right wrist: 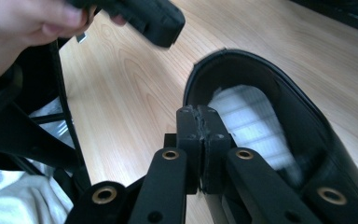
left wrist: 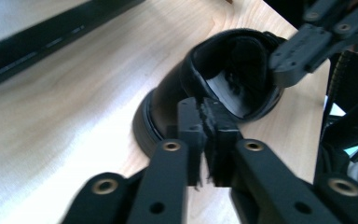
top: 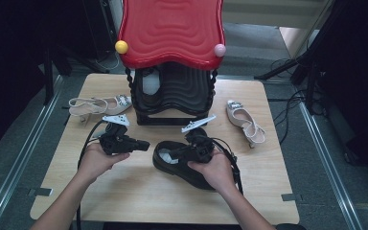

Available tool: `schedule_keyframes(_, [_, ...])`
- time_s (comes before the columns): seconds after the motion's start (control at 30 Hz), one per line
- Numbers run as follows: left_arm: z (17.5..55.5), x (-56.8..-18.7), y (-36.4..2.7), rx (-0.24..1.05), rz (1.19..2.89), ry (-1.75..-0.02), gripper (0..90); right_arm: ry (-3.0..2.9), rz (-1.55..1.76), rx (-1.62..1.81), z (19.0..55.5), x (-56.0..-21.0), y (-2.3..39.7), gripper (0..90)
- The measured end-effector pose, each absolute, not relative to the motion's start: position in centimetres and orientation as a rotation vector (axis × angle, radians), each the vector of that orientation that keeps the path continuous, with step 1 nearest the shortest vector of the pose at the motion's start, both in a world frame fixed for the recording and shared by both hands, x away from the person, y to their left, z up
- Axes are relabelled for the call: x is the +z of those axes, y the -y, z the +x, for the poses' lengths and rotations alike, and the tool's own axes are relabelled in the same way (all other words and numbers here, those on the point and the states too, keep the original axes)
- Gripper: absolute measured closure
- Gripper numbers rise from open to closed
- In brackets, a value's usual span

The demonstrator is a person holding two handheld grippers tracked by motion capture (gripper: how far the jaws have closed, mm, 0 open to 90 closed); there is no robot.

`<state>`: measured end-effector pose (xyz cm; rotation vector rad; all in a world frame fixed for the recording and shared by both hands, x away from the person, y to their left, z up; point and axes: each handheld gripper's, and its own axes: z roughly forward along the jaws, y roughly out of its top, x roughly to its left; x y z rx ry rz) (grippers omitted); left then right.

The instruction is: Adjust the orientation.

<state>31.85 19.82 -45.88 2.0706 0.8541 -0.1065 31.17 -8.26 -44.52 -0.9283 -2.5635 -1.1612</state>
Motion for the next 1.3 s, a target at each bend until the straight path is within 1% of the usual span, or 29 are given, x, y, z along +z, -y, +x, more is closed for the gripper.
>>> schedule_keyframes(0.07, [32.2,-45.7,-19.7,-0.110,2.077,-0.850,90.0,2.574,-0.927,-1.172,30.7,-44.5,9.1,90.0])
schedule_keyframes(0.27, [33.6,-44.9,-18.7,-0.102,2.090,-0.814,90.0,2.575,-0.986,-1.222,28.9,-44.5,12.2,90.0])
schedule_keyframes(0.3, [33.9,-44.9,-18.5,-0.118,2.086,-0.801,90.0,2.569,-1.007,-1.227,28.7,-44.6,12.7,90.0])
schedule_keyframes(0.47, [35.4,-45.3,-17.9,-0.165,2.067,-0.789,89.3,2.566,-1.084,-1.213,27.5,-45.6,14.6,90.0])
schedule_keyframes(0.53, [35.6,-45.7,-17.7,-0.146,2.094,-0.784,89.6,2.570,-1.099,-1.208,27.0,-46.0,15.0,90.0])
schedule_keyframes(0.6, [35.6,-46.2,-17.4,-0.126,2.118,-0.789,89.7,2.576,-1.108,-1.208,26.6,-46.4,15.4,90.0])
schedule_keyframes(0.73, [35.8,-46.6,-16.9,-0.123,2.116,-0.766,89.6,2.541,-1.159,-1.171,26.1,-47.5,15.9,90.0])
schedule_keyframes(0.83, [36.2,-47.1,-16.9,-0.103,2.137,-0.736,87.6,2.533,-1.180,-1.151,25.9,-47.9,15.8,90.0])
schedule_keyframes(1.07, [37.0,-48.5,-16.4,-0.132,2.169,-0.739,89.2,2.612,-1.236,-1.069,25.8,-49.1,16.1,90.0])
schedule_keyframes(1.2, [37.3,-48.9,-16.4,-0.166,2.153,-0.740,89.5,2.613,-1.229,-1.102,25.9,-49.2,16.4,90.0])
schedule_keyframes(1.3, [37.2,-48.8,-16.3,-0.168,2.156,-0.743,90.0,2.612,-1.235,-1.111,26.0,-49.4,16.4,90.0])
